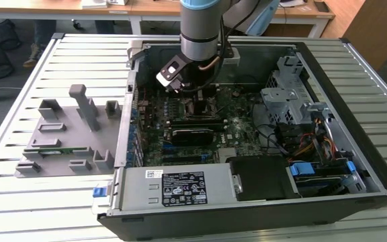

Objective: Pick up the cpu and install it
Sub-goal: 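Place the cpu into insertion slot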

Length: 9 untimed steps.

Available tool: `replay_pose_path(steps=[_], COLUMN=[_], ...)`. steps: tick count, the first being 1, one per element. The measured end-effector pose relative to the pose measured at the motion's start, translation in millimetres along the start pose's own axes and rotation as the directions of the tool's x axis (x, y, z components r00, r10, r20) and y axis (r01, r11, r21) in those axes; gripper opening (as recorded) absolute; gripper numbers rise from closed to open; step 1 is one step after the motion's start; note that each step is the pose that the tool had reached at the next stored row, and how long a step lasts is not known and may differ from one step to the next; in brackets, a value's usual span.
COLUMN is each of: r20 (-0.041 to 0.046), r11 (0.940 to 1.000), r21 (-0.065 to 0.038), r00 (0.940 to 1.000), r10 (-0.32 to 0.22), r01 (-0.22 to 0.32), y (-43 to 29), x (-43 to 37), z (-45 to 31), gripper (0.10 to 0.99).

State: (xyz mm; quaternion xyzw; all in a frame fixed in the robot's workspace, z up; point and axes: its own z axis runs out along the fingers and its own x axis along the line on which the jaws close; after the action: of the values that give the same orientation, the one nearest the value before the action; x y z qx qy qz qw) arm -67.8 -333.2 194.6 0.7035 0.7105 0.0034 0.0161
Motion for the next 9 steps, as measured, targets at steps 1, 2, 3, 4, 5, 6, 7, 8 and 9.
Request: replay_pose_path(steps=[1,2,3,4,5,6,7,8,9], r20=[0.0,0.0,-0.0004,-0.0012,-0.0007,-0.0003,0.0,-0.0002,-0.0003], r11=[1.0,1.0,1.0,1.0,1.0,1.0,1.0,1.0,1.0], r21=[0.0,0.0,0.0,0.0,0.0,0.001,0.002,0.002,0.002], r00=[1.0,1.0,1.0,1.0,1.0,1.0,1.0,1.0,1.0], r10=[0.0,0.001,0.001,0.001,0.001,0.0,0.0,0.001,0.001], r01=[0.0,-0.001,-0.001,-0.001,-0.001,0.0,0.0,-0.001,-0.001], y=[0.4,0.8,1.7,3.0,4.2,4.9,5.2,5.2,5.3], x=[0.0,0.0,0.1,0.2,0.1,0.0,0.0,-0.1,0.0], z=[0.0,0.0,0.2,0.5,0.4,0.3,-0.1,-0.5,-0.8], gripper=[0.525,0.525,0.525,0.533,0.533,0.533,0.596,0.596,0.596])
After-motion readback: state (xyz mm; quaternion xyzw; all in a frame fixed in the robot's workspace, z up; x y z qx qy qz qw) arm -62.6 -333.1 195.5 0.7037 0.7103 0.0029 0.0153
